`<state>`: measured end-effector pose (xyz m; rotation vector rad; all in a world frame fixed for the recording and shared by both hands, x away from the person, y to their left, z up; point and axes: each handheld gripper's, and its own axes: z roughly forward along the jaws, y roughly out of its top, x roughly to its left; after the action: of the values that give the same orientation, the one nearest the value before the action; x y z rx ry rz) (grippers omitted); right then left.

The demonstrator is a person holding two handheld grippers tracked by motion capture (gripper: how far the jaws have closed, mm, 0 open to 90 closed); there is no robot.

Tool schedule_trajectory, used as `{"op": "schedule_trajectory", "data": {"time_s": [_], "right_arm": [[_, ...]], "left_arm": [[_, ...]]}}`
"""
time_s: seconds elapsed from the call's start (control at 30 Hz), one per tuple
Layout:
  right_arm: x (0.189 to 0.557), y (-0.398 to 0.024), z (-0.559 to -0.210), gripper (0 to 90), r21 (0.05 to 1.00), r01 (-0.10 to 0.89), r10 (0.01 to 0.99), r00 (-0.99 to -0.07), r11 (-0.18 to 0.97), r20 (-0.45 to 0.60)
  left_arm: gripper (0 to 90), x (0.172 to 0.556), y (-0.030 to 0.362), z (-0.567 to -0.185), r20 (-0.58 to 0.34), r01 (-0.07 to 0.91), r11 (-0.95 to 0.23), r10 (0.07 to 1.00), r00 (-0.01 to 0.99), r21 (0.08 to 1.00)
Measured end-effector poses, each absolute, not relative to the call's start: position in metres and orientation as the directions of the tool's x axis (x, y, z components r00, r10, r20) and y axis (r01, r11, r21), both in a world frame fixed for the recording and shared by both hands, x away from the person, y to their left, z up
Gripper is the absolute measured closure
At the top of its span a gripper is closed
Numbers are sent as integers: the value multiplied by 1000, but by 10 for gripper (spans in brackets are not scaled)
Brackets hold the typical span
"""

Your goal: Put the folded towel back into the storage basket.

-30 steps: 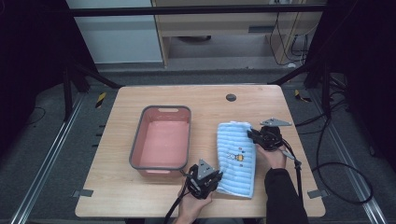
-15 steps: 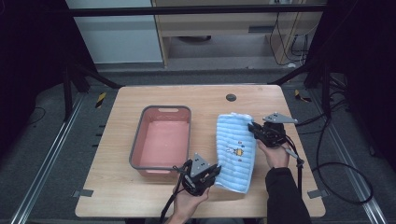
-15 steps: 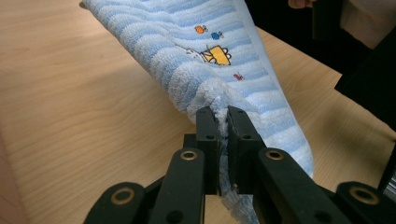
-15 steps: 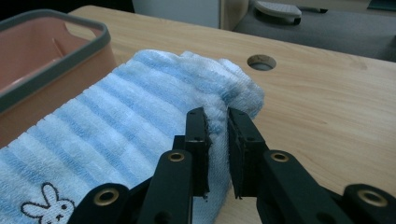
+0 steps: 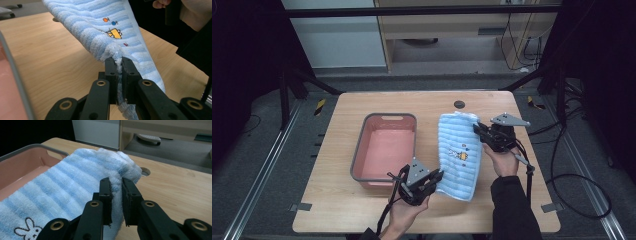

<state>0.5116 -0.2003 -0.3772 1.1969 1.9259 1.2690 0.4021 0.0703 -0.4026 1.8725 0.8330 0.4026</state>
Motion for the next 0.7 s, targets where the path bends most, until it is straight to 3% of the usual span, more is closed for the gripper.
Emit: {"op": "schedule_trajectory", "data": {"time_s": [0.7], "right_arm": [[520,-162,-328,796,935,310,869,-496,171,5]], "left_arm": [[841,405,106,-368,-67,318,-207,736,674,925]]}}
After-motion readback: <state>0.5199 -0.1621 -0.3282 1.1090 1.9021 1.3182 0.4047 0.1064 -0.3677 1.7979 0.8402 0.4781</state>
